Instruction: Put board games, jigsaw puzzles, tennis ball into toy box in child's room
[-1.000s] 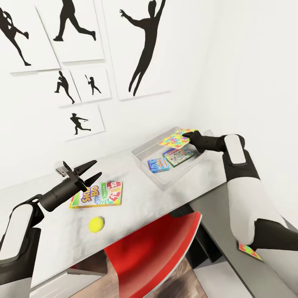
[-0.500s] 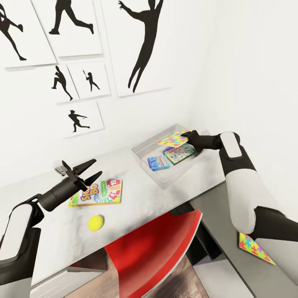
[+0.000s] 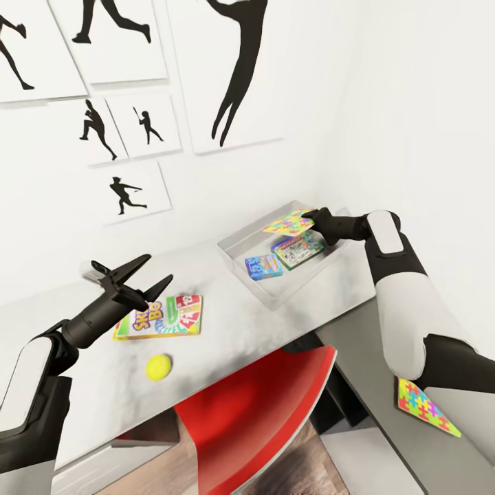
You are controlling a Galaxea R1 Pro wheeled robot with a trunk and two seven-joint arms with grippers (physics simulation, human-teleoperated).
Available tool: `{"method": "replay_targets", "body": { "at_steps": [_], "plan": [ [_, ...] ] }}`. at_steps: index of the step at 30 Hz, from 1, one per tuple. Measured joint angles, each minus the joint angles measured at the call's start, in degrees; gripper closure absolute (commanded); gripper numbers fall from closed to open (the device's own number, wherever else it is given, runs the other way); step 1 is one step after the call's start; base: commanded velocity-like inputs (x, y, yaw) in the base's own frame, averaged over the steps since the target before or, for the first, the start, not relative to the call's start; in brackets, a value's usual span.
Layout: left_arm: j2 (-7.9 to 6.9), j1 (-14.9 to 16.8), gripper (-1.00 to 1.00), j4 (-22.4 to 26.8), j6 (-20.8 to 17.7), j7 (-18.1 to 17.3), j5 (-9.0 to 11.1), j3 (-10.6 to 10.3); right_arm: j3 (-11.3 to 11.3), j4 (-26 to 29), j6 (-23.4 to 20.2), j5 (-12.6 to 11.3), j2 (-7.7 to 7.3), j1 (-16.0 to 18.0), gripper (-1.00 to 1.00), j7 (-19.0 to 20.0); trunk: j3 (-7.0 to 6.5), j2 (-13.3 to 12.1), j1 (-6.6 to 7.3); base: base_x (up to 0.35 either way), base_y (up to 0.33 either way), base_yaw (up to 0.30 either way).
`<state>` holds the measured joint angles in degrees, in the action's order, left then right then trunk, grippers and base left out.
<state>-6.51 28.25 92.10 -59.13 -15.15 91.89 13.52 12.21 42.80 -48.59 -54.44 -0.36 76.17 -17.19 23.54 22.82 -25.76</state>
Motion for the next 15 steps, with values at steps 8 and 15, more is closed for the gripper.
{"method": "replay_targets", "body": {
  "at_steps": [8,15],
  "plan": [
    [-1.11,-0.11,-1.0,0.02,-0.02,-0.21,4.16,-0.35,0.0,-0.03,0.09,0.02,0.04,0.89,1.0,0.0,0.75,0.0,0.0,0.0,0.0,0.0],
    [-1.52,-0.16,-1.0,0.02,-0.02,-0.24,5.37,-0.42,0.0,-0.1,0.1,0.06,0.1,1.37,1.0,-0.01,1.4,0.0,0.0,0.0,0.0,0.0]
  ]
}}
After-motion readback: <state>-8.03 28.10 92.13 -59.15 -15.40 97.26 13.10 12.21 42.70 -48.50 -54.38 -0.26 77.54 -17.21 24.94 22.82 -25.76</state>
